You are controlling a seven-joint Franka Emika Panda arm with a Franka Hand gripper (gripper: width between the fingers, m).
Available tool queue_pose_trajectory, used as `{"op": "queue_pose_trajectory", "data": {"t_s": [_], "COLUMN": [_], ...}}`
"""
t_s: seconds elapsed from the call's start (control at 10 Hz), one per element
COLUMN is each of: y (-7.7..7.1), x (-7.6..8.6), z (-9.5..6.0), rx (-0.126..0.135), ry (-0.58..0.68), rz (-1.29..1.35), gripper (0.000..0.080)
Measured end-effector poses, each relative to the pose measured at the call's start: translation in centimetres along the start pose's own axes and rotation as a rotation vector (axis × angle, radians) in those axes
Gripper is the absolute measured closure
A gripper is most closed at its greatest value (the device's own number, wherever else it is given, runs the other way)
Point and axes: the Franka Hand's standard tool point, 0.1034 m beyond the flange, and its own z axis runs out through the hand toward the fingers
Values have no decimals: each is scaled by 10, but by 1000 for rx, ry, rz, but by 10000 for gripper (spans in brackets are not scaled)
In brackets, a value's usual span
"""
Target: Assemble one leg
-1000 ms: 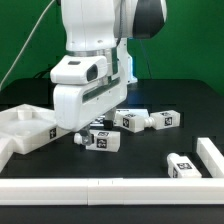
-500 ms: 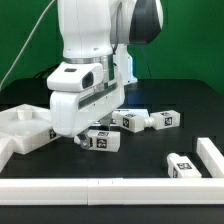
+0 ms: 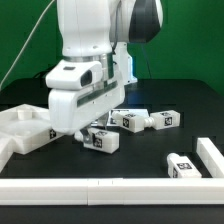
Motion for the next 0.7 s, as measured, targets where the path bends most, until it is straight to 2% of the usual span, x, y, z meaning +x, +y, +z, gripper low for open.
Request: {"op": "queue_pose_trajectory", "data": {"t_s": [0.1,0.2,0.3,0.7], "y": [-14,-23,-20,-25], "x": [-10,-14,-11,-15], "z": [-22,-33,-34,-29], "rx": [-29,-34,-37,-28], "ry": [7,8,11,6], "rz": [65,136,151,170], "gripper": [515,515,515,515]}}
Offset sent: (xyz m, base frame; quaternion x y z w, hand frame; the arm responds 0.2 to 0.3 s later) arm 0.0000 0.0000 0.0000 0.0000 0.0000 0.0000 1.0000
